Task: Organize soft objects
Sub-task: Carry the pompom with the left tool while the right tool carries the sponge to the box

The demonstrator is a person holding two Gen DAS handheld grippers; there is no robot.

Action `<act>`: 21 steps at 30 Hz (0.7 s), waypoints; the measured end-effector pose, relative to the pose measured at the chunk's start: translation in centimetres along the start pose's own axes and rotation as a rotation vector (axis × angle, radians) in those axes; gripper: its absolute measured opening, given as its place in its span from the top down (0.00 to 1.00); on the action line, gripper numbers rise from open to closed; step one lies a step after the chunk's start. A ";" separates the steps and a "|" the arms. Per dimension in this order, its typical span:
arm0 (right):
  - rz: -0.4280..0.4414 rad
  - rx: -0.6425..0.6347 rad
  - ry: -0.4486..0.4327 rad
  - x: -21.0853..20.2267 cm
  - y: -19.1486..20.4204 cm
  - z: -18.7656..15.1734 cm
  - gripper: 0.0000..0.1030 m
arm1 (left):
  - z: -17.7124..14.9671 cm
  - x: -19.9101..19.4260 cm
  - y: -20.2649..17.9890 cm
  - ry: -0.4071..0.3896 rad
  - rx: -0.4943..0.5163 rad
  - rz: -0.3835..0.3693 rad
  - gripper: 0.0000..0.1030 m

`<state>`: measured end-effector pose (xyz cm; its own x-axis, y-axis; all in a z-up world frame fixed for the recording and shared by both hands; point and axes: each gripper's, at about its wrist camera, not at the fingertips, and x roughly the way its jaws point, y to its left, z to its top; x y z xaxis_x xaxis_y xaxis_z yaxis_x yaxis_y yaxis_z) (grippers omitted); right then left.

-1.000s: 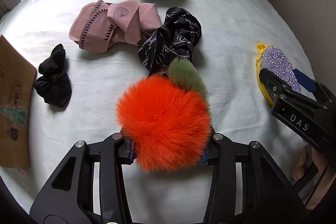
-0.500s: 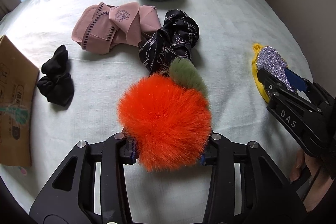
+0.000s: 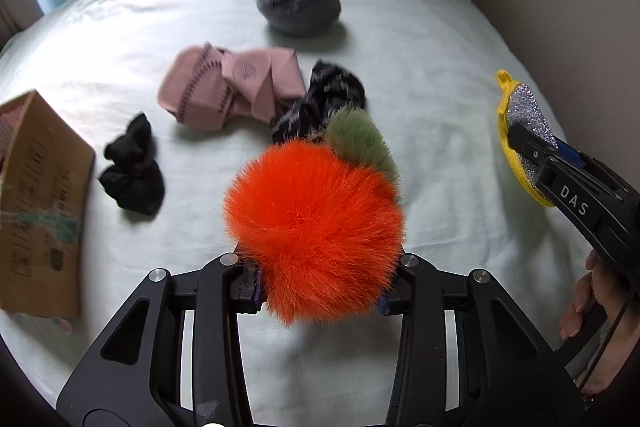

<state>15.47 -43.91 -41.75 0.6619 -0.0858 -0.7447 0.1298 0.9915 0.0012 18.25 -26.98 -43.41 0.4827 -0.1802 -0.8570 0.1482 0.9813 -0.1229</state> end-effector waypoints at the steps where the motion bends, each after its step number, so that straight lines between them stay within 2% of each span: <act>1: 0.001 0.000 -0.008 -0.5 0.1 0.2 0.67 | 0.2 -0.5 0.0 -0.007 0.001 -0.002 0.66; 7: 0.014 0.000 -0.053 -5.3 1.3 2.1 0.67 | 1.7 -4.8 0.3 -0.062 0.003 -0.012 0.66; 13: 0.022 -0.004 -0.081 -11.5 3.3 4.7 0.67 | 3.8 -11.1 1.6 -0.114 -0.012 -0.032 0.66; 21: 0.058 -0.029 -0.133 -20.8 9.4 8.3 0.67 | 6.1 -20.8 5.6 -0.177 -0.003 -0.057 0.66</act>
<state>9.04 -33.66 -20.70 0.7601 -0.0388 -0.6487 0.0686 0.9974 0.0207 14.32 -18.15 -23.21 0.6179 -0.2446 -0.7472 0.1772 0.9692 -0.1708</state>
